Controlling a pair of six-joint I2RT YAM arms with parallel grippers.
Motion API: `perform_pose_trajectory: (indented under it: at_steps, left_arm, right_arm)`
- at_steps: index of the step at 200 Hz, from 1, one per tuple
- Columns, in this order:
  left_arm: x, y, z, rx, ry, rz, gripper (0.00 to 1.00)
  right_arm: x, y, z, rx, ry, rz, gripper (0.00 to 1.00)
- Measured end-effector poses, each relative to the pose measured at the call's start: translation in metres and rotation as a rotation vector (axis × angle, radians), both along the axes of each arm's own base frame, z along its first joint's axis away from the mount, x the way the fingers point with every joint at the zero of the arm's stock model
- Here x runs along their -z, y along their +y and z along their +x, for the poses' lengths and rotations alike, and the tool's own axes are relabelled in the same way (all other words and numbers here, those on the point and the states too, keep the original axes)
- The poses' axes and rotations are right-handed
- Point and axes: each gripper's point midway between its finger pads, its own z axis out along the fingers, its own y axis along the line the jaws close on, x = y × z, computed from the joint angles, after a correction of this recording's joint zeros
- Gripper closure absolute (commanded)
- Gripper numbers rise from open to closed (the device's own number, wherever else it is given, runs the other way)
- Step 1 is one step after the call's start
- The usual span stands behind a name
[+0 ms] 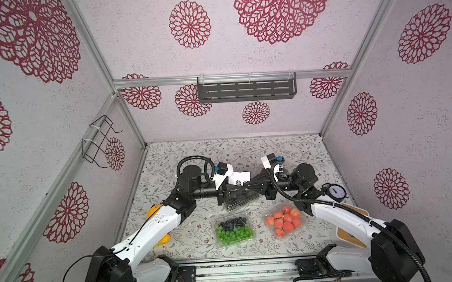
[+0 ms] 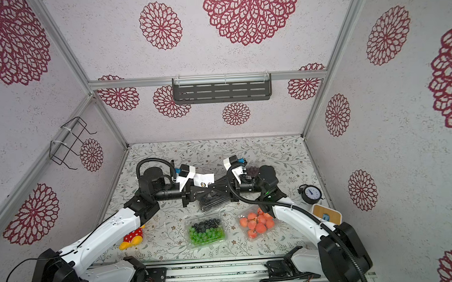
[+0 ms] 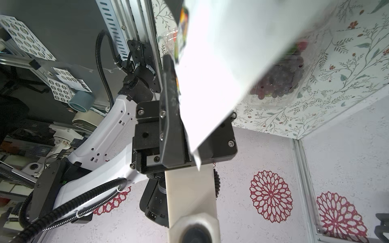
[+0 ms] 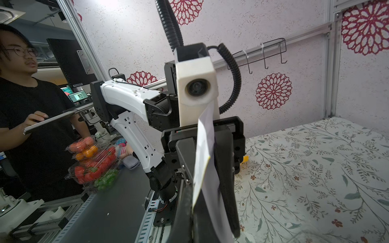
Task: Label fruit boxes
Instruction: Adjust the label sticker.
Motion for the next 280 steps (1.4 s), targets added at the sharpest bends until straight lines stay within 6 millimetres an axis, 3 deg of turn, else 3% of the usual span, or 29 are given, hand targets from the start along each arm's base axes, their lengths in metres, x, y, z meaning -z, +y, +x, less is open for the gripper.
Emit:
perform_pose_trajectory:
  at_steps: [9, 33, 65, 101, 166, 207, 250, 280]
  left_arm:
    - [0.0, 0.0, 0.0, 0.001, 0.001, 0.0, 0.77]
    - [0.002, 0.001, 0.0, -0.004, 0.004, -0.003, 0.56]
    - [0.008, 0.009, -0.009, -0.01, 0.012, -0.014, 0.56]
    - [-0.012, 0.027, -0.017, -0.006, -0.03, -0.1, 0.54]
    - [-0.034, 0.027, -0.024, 0.076, -0.032, -0.175, 0.74]
    - [-0.04, 0.025, -0.024, 0.105, -0.02, -0.185, 1.0]
    - [-0.039, 0.022, -0.014, 0.117, 0.004, -0.178, 1.0]
    - [-0.043, 0.024, 0.001, 0.073, 0.006, -0.181, 1.0]
  right_arm:
    - [0.0, 0.0, 0.0, -0.004, 0.0, 0.0, 1.0]
    - [0.0, 0.0, -0.002, -0.01, -0.005, 0.001, 1.0]
    - [-0.002, -0.002, -0.001, -0.005, -0.01, 0.003, 1.0]
    - [-0.003, -0.004, 0.0, 0.001, -0.015, 0.006, 1.0]
    - [0.001, -0.004, 0.0, -0.004, -0.006, -0.009, 1.0]
    - [0.004, -0.003, -0.002, -0.013, -0.006, -0.019, 1.0]
    - [0.003, -0.003, 0.0, -0.014, -0.003, -0.024, 1.0]
    - [-0.003, -0.004, 0.011, 0.007, -0.018, -0.022, 1.0]
